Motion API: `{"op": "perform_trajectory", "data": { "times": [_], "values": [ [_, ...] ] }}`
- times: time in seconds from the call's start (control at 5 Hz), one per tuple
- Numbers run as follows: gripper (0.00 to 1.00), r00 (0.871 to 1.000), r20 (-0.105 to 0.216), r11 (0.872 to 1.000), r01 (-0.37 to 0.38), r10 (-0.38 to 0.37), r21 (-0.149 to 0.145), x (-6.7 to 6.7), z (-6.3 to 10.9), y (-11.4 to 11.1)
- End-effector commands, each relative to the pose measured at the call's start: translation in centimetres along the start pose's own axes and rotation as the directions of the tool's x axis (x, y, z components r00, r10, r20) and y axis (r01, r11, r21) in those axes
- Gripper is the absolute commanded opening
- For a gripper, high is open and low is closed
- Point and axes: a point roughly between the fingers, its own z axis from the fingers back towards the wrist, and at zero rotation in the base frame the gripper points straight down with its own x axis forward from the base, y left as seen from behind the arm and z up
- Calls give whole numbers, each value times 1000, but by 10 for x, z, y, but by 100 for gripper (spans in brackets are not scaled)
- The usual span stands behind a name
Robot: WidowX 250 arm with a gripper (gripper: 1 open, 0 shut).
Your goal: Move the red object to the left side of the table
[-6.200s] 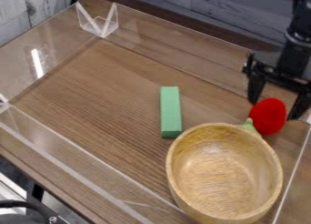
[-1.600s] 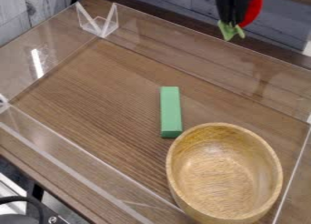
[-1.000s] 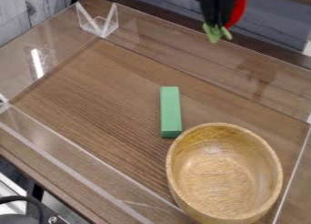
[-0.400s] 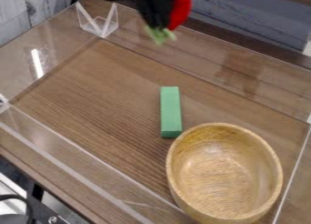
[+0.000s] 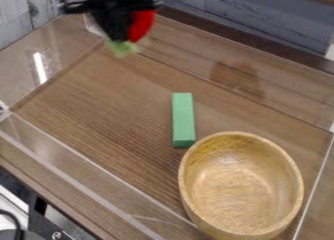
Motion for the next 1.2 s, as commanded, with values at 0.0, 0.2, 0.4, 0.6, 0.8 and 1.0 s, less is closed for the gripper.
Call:
{"op": "perform_trajectory", "data": {
  "times": [0.0,0.2,0.4,0.6,0.8,1.0],
  "values": [
    [0,993,8,993,119,-119,-23,-5,-17,29],
    [0,995,-2,995,99,-99,6,-9,-31,69],
    [0,998,-31,997,62,-61,36,-16,-44,100],
    [0,991,-70,993,119,-117,21,-26,-52,94],
    [0,978,-102,983,183,-182,-4,-37,-62,82],
    [0,961,-130,970,242,-243,-27,-43,-73,71]
  ]
}}
